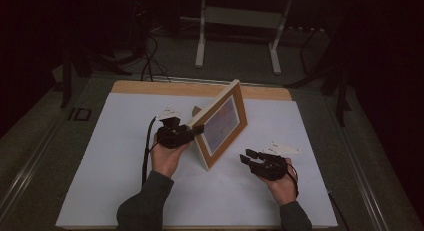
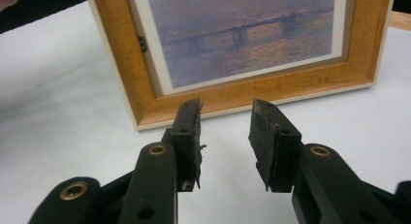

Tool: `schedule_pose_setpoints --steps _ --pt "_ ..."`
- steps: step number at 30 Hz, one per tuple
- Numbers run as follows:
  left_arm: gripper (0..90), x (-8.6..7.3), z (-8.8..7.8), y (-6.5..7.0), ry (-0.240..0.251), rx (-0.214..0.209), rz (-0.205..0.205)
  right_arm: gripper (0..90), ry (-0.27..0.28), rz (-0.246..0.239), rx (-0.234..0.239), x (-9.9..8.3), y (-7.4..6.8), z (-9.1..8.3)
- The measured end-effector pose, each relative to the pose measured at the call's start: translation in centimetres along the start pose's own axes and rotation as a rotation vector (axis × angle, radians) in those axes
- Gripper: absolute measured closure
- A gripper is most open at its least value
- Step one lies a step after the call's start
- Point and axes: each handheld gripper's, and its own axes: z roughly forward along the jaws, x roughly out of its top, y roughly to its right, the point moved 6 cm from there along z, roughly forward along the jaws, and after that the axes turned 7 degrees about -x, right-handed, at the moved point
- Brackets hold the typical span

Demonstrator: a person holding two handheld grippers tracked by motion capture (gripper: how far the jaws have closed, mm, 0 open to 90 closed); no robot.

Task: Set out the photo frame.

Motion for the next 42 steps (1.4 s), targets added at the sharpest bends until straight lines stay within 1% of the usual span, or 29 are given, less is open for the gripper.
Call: schedule_pose_setpoints --steps 5,7,9,11,12,13,15,17,19,20,21,22,25,26,28,33,35,39,42 --pt "71.2 0.0 -0.3 -0.1 -0.022 -0.033 0.016 63.6 0.01 -0.004 -0.008 0.5 0.4 -0.1" --pt "71.2 0.0 -0.3 -0.1 -0.022 -0.033 0.016 63.6 0.012 -0.002 -0.01 0.7 0.5 -0.1" --pt "71.1 0.0 -0.5 -0.2 -0.041 -0.056 0.03 63.3 0.016 0.002 -0.018 1.0 0.8 -0.3" --pt "71.2 0.0 -0.6 -0.2 -0.046 -0.068 0.032 63.0 0.017 0.001 -0.023 1.2 1.1 -0.3" --pt "71.2 0.0 -0.6 -0.2 -0.046 -0.068 0.032 63.0 0.017 0.001 -0.023 1.2 1.1 -0.3" --pt "71.2 0.0 -0.6 -0.3 -0.048 -0.081 0.031 62.7 0.016 0.0 -0.028 1.3 1.3 -0.4" --pt "71.3 0.0 -0.7 -0.3 -0.05 -0.085 0.031 62.6 0.017 0.002 -0.029 1.4 1.4 -0.4" --pt "71.3 0.0 -0.8 -0.4 -0.058 -0.102 0.03 62.4 0.016 0.003 -0.035 1.6 1.8 -0.5" --pt "71.2 0.0 -0.8 -0.4 -0.058 -0.102 0.03 62.4 0.015 0.002 -0.038 1.7 1.9 -0.5" --pt "71.2 -0.1 -0.9 -0.4 -0.066 -0.118 0.034 62.0 0.013 0.005 -0.041 1.8 2.1 -0.4" --pt "71.2 -0.1 -0.9 -0.4 -0.066 -0.118 0.034 61.6 0.011 0.002 -0.041 1.8 2.2 -0.4" --pt "71.2 -0.1 -0.9 -0.4 -0.073 -0.13 0.041 61.4 0.01 0.004 -0.041 1.9 2.3 -0.4" --pt "71.1 -0.1 -1.0 -0.3 -0.078 -0.139 0.046 61.1 0.008 0.004 -0.043 2.0 2.4 -0.3" --pt "71.1 -0.1 -1.0 -0.3 -0.082 -0.152 0.049 60.9 0.006 0.003 -0.044 2.0 2.5 -0.3" --pt "71.1 -0.1 -1.0 -0.4 -0.086 -0.164 0.05 60.6 0.006 0.001 -0.046 2.1 2.6 -0.3" --pt "71.0 -0.1 -1.1 -0.4 -0.094 -0.178 0.046 59.6 -0.002 -0.003 -0.052 2.4 3.0 -0.2" --pt "70.9 -0.2 -1.2 -0.4 -0.098 -0.195 0.046 58.8 -0.004 -0.003 -0.055 2.6 3.2 -0.2" --pt "70.8 -0.2 -1.2 -0.4 -0.103 -0.21 0.049 57.8 -0.007 -0.004 -0.062 2.8 3.5 -0.1" --pt "70.7 -0.3 -1.4 -0.3 -0.112 -0.233 0.052 56.9 -0.01 -0.001 -0.068 3.0 3.8 -0.1"
